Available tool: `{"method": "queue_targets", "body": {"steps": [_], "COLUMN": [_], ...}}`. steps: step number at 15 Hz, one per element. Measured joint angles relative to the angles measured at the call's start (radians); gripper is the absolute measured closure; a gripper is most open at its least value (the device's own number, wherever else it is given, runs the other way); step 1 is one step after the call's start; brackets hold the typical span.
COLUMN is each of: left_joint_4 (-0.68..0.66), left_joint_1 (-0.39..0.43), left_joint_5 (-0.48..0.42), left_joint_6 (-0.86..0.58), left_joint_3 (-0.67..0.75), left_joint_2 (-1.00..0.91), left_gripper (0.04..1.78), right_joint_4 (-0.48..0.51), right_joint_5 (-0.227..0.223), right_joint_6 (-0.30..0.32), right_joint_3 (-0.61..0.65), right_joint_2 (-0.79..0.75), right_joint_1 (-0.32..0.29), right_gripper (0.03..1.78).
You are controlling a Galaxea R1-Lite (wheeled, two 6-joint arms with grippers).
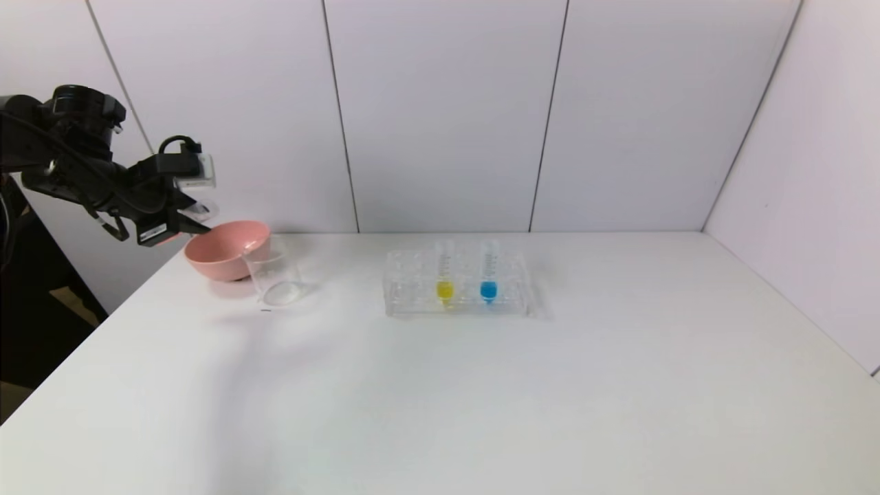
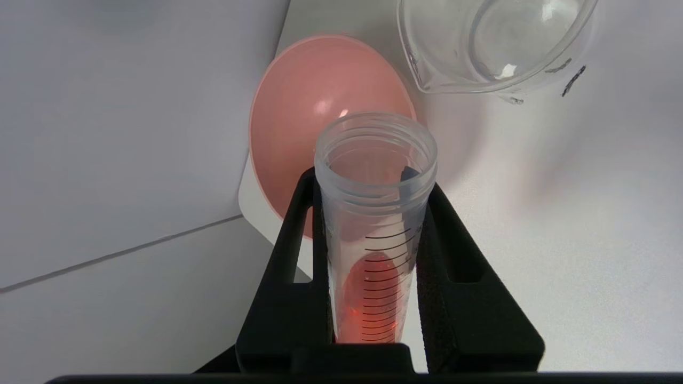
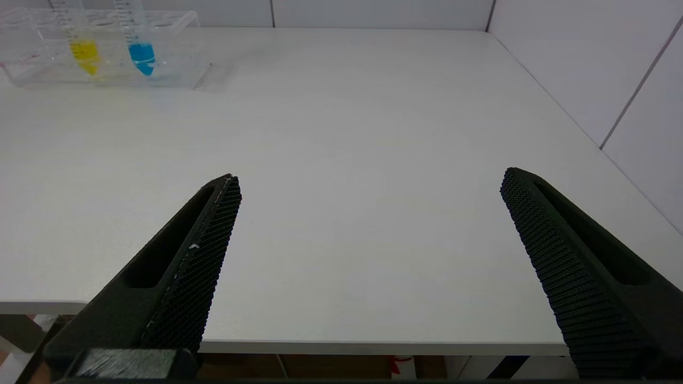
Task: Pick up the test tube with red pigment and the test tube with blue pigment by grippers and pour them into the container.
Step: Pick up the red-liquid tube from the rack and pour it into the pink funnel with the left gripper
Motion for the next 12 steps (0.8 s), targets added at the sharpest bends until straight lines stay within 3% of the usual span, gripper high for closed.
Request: {"method": "queue_targets", "body": {"steps": [4,12], "left_joint_4": [-0.003,-0.007], "left_joint_1": [-0.024,-0.060], "left_joint_5": [0.064,0.109], "left_joint_6": [0.027,0.051], "left_joint_3": [0.001,0.001], "left_joint_2": [0.001,0.009], "left_gripper": [1.35,1.35], "right_joint_4": [0.000,0.000], "right_joint_5": [0.000,0.000], "right_joint_6": [0.000,0.000], "right_joint_3": [0.000,0.000], "right_joint_2": [0.000,0.000], "right_joint_1": [0.000,0.000], "right_gripper": [0.04,0.04]}}
